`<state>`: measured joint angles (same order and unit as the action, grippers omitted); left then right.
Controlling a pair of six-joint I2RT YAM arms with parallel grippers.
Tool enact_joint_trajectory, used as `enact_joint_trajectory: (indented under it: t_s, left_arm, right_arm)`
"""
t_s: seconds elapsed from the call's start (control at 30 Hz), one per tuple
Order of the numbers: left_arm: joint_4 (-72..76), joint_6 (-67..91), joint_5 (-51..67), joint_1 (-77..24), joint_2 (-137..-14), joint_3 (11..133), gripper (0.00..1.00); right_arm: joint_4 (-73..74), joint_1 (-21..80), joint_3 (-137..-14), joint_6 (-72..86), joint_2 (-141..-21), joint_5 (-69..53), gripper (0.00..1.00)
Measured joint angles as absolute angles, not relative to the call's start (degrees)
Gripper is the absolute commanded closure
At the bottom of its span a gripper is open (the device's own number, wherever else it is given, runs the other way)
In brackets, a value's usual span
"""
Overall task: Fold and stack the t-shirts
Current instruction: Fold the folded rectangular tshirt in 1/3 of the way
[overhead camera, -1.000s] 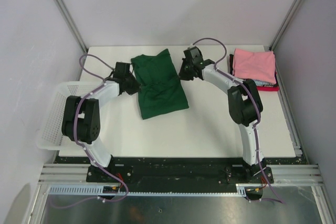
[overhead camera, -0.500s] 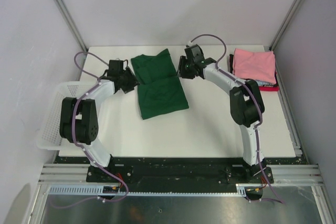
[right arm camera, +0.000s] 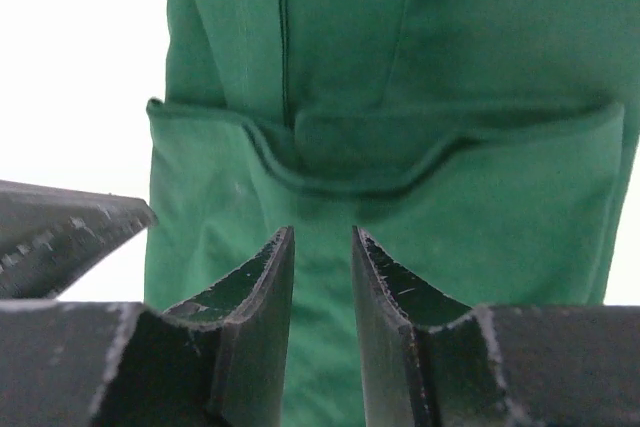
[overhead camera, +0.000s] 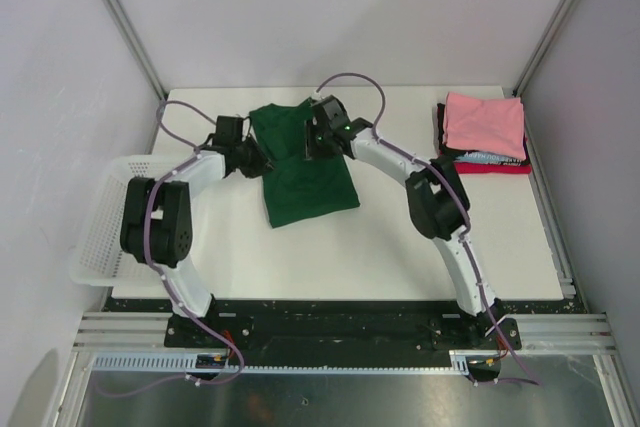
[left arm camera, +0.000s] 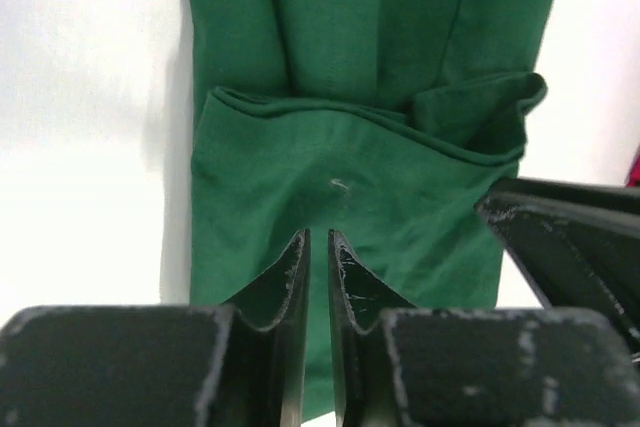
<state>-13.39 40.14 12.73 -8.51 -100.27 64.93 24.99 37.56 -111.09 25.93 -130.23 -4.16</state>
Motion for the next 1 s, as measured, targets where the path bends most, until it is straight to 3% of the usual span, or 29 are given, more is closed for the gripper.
enact_joint_trajectory:
  t_s: [0.3, 0.67, 1.0]
  left_arm:
    - [-13.45, 40.51, 12.51, -8.4, -105.03, 68.1, 0.71]
    - [-12.97, 39.9, 10.39, -7.49, -108.25, 70.63, 0.7]
    - [-13.72, 38.13, 6.28, -7.49, -109.93, 70.74, 0.61]
  right_arm:
    - [29.91, 36.14, -128.77, 26.44, -144.99, -3.92, 0.64]
    - [30.39, 35.77, -129.86, 26.92, -146.63, -3.88, 0.63]
    - [29.93, 35.62, -129.51, 26.92, -146.63, -3.97, 0.63]
